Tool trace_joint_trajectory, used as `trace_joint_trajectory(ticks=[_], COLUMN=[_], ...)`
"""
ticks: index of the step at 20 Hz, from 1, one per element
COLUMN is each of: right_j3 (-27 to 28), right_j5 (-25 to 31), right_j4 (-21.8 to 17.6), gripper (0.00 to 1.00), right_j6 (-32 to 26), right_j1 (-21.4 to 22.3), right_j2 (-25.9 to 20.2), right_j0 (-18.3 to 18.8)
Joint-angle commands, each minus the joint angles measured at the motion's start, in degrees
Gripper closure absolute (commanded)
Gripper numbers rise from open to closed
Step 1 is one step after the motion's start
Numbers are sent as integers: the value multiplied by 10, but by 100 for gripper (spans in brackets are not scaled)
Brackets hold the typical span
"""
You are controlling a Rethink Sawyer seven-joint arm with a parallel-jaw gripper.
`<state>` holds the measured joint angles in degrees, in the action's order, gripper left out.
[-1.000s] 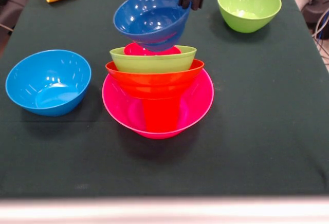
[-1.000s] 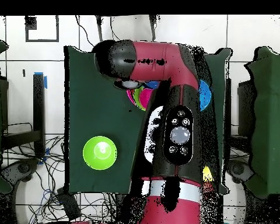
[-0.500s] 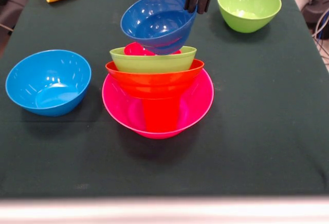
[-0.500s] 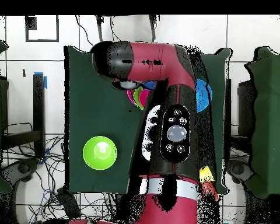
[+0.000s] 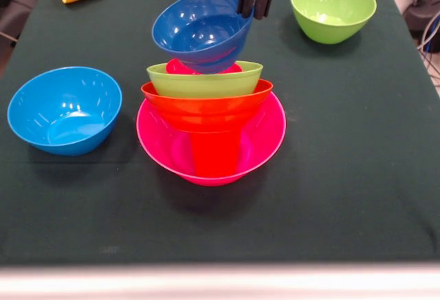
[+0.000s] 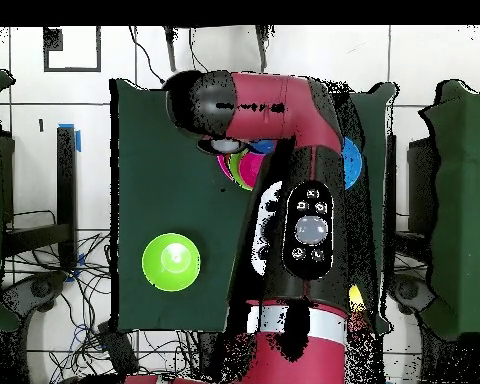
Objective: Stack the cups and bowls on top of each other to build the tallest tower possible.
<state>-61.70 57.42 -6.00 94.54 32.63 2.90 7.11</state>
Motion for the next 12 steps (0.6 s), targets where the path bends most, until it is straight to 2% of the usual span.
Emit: trace_joint_trajectory(ticks=[1, 5, 12], right_j3=[-58, -74, -86], right_j5=[-34, -55, -58], right_j4=[-8, -8, -2], gripper=[100, 100, 100], right_j6=[8, 11, 24], right_j1=[-3, -3, -3], right_j2=[-44, -44, -43], right_j0=[11, 12, 7])
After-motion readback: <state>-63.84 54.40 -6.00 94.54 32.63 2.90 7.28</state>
